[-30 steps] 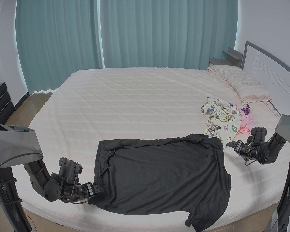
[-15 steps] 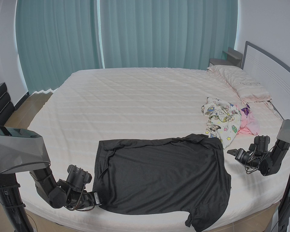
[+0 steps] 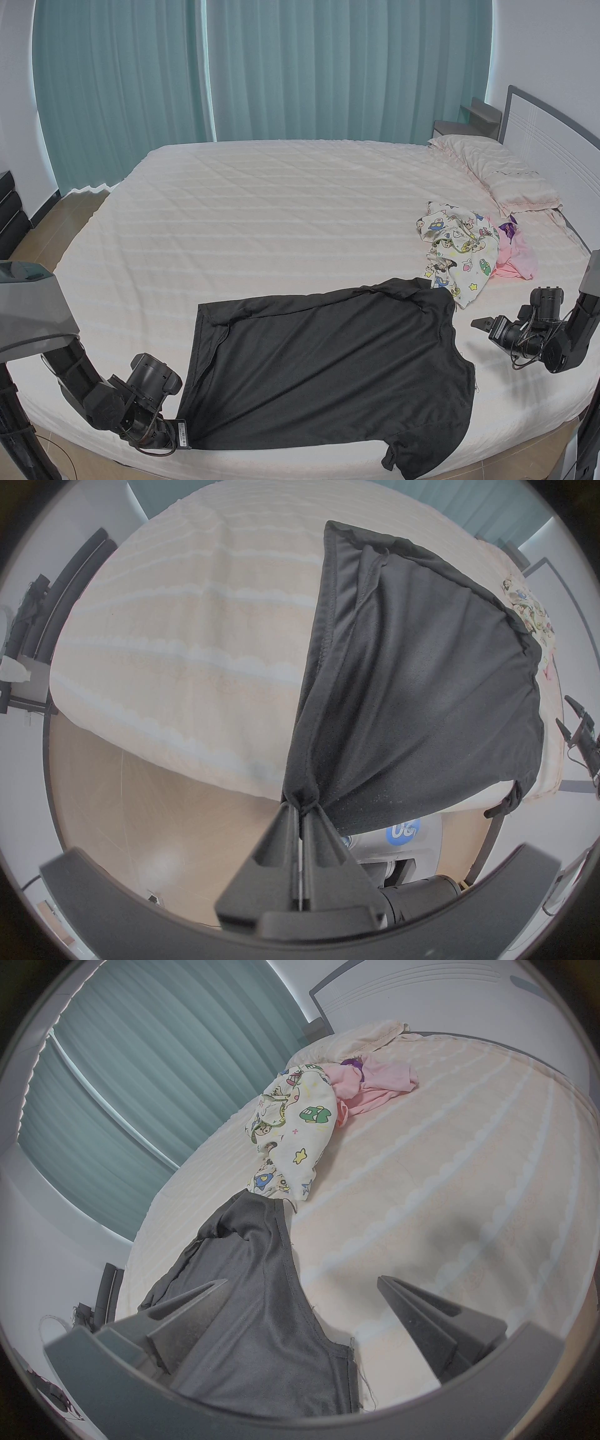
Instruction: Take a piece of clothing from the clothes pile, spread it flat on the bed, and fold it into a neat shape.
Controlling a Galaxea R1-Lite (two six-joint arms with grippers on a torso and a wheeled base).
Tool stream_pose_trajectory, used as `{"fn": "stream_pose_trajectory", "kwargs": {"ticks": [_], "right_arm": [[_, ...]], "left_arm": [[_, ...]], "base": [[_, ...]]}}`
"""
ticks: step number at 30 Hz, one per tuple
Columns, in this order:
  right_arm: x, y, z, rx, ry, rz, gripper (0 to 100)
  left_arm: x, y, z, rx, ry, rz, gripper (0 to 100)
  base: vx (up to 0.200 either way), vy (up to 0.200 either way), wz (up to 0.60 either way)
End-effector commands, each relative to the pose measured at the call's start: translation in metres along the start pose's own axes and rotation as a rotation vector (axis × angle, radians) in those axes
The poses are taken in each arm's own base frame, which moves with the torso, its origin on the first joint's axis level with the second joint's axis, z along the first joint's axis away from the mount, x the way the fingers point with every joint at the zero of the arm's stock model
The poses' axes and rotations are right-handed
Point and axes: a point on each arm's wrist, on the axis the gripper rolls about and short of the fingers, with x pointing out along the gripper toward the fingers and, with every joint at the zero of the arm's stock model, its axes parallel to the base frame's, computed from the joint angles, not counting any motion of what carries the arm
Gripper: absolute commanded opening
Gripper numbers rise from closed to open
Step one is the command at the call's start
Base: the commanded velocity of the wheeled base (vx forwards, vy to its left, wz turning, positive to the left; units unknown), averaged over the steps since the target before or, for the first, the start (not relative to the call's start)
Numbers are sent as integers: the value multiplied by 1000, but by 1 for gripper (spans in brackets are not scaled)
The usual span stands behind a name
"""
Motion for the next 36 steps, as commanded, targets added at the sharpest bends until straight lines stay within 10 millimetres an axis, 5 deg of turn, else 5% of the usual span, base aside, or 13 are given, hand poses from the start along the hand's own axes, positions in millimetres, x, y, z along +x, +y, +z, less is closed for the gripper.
{"fn": "stream_pose_trajectory", "kwargs": {"ticks": [1,2,3,11,19,36], "right_arm": [[-5,6,-3,-10,8,14,100],[-6,6,-4,-12,10,14,100],[-6,7,-5,-13,12,15,100],[-10,16,-12,-31,32,38,100],[-25,28,-15,60,33,75,100],[-30,22,-33,67,61,102,100]], "left_arm": [[-14,-4,6,7,-51,-33,0],[-13,-3,6,5,-49,-33,0],[-12,-3,6,6,-44,-35,100],[-12,-4,10,-2,-50,-42,100],[-50,-1,40,-89,-187,-222,100],[-47,0,48,-144,-173,-258,100]], "base": [[0,0,0],[0,0,0],[0,0,0],[0,0,0],[0,0,0],[71,0,0]]}}
